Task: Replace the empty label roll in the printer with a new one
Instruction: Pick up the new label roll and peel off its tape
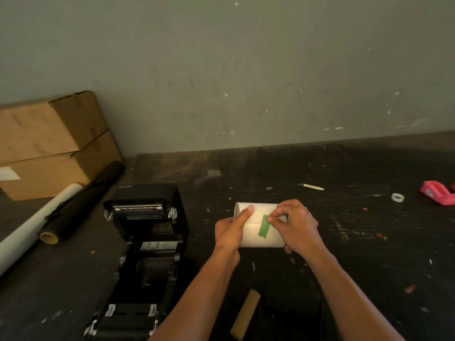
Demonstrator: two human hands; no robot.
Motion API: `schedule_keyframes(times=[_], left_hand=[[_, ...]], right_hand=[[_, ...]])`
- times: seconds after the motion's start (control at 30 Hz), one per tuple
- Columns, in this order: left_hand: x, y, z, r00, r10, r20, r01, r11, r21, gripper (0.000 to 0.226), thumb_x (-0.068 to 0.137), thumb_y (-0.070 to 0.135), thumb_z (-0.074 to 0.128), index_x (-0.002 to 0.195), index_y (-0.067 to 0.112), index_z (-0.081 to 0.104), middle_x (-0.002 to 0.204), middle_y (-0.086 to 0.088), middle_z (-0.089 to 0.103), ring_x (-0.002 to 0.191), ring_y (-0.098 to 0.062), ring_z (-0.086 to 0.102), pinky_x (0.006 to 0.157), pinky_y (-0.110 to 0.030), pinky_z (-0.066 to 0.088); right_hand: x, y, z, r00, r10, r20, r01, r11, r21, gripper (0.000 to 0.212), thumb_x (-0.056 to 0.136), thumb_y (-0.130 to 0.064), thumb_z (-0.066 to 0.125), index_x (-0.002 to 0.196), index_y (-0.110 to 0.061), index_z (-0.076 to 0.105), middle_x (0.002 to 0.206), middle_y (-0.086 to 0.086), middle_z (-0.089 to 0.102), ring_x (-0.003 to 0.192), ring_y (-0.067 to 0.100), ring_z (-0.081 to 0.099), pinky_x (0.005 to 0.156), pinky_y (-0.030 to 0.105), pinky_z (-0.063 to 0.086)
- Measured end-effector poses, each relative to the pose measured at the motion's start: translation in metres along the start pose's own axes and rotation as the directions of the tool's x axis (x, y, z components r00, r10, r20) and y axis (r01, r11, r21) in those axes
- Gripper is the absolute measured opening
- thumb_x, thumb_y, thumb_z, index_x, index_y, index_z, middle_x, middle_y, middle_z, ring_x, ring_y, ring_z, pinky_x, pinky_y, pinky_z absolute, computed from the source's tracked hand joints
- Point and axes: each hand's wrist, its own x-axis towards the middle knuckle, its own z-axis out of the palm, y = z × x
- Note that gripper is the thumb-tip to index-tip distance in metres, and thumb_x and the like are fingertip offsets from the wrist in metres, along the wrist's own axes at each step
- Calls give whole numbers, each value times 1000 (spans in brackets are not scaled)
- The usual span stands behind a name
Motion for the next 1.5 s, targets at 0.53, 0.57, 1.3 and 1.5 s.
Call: schedule_keyframes(times=[0.53,0.57,1.3,1.5], left_hand=[[-3,-4,-1,1000,-15,-6,15,999,30,42,76,36,79,105,10,65,100,-9,70,89,-21,68,62,-30,54],[-3,-5,-1,1000,-17,-8,17,999,33,43,76,37,79,107,10,65,101,-9,70,90,-21,68,62,-30,53],[-2,-12,0,998,-46,-36,49,996,71,43,75,39,79,103,9,66,100,-11,70,89,-22,68,68,-33,55],[6,-19,-3,995,-76,-67,80,995,61,49,74,42,79,107,9,65,103,-12,68,94,-25,67,81,-40,57]], right_hand=[[-3,-1,2,993,-9,119,8,1000,11,24,88,-23,63,111,-27,58,98,-15,57,106,10,57,103,43,41],[-3,0,2,992,3,127,-2,1000,-4,24,88,-24,63,112,-27,60,101,-13,58,106,11,57,102,44,42],[0,9,-4,960,-210,187,234,965,-120,16,84,-27,67,78,-31,53,89,-10,59,83,5,56,77,26,52],[-13,20,2,945,-303,120,309,951,-30,17,84,-22,68,95,-28,56,85,-12,60,82,-1,59,75,16,48]])
